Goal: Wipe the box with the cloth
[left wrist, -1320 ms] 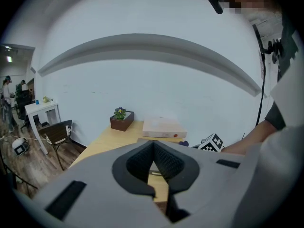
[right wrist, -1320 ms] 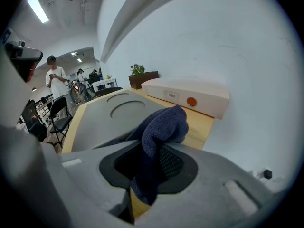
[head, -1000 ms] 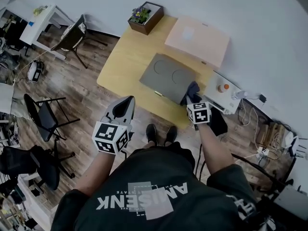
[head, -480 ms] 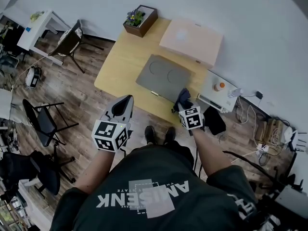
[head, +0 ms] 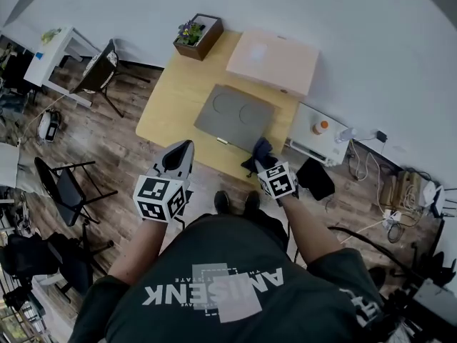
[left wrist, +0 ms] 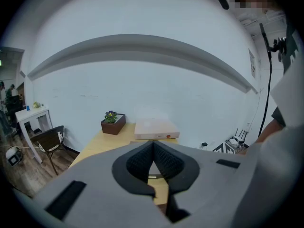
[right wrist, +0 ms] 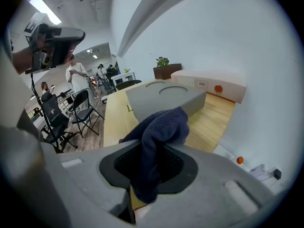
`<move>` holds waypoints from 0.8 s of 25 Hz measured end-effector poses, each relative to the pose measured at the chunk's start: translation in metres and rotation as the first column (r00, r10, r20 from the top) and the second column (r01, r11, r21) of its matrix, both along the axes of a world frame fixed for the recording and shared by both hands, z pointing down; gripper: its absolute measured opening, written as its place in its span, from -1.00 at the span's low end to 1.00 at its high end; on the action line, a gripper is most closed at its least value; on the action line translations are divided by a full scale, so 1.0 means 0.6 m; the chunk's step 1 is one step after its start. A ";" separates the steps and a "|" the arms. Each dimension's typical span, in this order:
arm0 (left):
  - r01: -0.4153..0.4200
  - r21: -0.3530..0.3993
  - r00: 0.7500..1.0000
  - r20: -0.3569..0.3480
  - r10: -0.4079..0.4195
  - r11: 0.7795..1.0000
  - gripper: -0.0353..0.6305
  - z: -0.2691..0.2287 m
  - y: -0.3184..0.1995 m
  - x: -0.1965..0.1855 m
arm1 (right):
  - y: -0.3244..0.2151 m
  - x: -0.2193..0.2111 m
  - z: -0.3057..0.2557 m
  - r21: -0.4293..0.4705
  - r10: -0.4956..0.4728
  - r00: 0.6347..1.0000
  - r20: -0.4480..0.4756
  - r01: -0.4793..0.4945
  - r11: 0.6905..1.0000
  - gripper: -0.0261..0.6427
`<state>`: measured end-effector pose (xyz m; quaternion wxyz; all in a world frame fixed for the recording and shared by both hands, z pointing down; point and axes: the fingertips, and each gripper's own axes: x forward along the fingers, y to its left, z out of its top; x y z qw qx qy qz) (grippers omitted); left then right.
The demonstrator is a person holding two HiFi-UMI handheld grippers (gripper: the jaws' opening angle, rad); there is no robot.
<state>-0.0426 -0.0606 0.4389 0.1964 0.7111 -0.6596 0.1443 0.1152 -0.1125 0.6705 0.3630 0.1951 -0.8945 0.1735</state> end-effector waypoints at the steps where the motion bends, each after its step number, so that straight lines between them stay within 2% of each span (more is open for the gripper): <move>1: -0.001 0.001 1.000 0.005 0.001 1.000 -0.89 -0.001 -0.004 -0.001 | -0.002 0.003 -0.005 0.008 0.003 1.000 0.007 -0.003 1.000 -0.68; 8: -0.049 -0.002 0.999 0.017 0.049 0.999 -0.89 0.008 -0.038 -0.034 | 0.012 0.030 -0.023 0.030 0.094 0.996 0.005 -0.095 0.995 -0.68; 13: -0.162 0.001 0.987 0.013 0.162 0.987 -0.89 0.022 -0.077 -0.077 | 0.023 0.030 -0.004 0.012 0.263 0.964 -0.024 -0.263 0.965 -0.68; 16: -0.235 0.000 0.972 -0.012 0.235 0.972 -0.89 0.032 -0.090 -0.104 | 0.027 0.017 0.006 0.003 0.408 0.912 -0.042 -0.408 0.913 -0.68; 20: -0.313 -0.002 0.949 -0.028 0.313 0.950 -0.89 0.042 -0.105 -0.158 | 0.022 -0.002 0.018 -0.001 0.615 0.787 -0.045 -0.616 0.788 -0.68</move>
